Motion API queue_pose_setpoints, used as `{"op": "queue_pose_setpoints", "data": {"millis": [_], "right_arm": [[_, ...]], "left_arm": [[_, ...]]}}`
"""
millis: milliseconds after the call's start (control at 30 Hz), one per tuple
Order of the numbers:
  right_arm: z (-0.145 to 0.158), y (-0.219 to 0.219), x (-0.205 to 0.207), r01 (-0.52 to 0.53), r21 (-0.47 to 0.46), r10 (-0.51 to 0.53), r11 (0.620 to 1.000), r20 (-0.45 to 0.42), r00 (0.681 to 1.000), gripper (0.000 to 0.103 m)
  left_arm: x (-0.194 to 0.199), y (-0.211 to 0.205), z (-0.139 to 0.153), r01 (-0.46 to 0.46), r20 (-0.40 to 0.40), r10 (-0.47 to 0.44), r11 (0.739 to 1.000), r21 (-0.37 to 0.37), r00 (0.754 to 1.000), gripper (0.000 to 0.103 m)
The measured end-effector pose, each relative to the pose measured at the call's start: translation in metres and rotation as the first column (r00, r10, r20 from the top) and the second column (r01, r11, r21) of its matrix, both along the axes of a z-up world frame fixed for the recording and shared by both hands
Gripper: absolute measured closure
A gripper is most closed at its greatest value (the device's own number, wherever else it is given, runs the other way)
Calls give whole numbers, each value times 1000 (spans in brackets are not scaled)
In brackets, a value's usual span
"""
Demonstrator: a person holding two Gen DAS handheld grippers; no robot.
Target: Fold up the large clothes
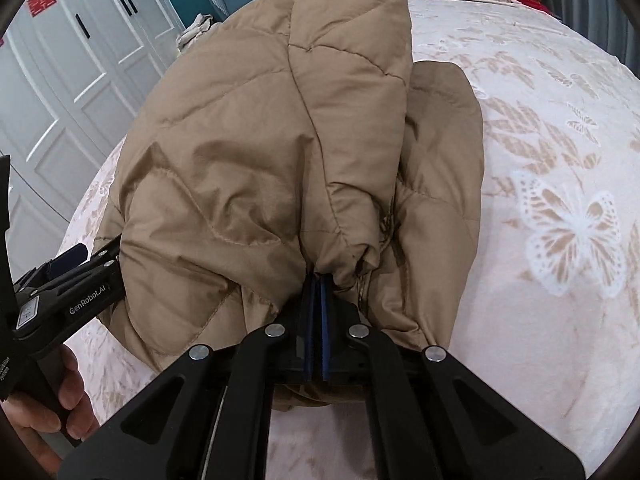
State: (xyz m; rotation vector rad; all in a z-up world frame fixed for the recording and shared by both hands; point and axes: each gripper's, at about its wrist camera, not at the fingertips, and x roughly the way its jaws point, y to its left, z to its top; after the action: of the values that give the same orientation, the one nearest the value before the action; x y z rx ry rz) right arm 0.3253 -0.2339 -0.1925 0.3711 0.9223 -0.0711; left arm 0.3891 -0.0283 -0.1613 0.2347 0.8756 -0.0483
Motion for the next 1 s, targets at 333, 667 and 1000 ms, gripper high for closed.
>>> {"op": "queue_pose_setpoints", "data": {"millis": [333, 667, 1000], "right_arm": [[-1, 10, 1, -27, -50, 27, 998, 14, 1000, 103], [72, 18, -79, 31, -157, -19, 987, 79, 997, 49], [112, 32, -196, 129, -121, -114, 984, 119, 986, 35]], "left_arm": [[-3, -4, -3, -23, 20, 22, 1000, 8, 1000, 18], [-79, 8, 50, -64, 49, 65, 998, -16, 997, 18], [-185, 3, 80, -37, 55, 39, 998, -43, 998, 17]]}}
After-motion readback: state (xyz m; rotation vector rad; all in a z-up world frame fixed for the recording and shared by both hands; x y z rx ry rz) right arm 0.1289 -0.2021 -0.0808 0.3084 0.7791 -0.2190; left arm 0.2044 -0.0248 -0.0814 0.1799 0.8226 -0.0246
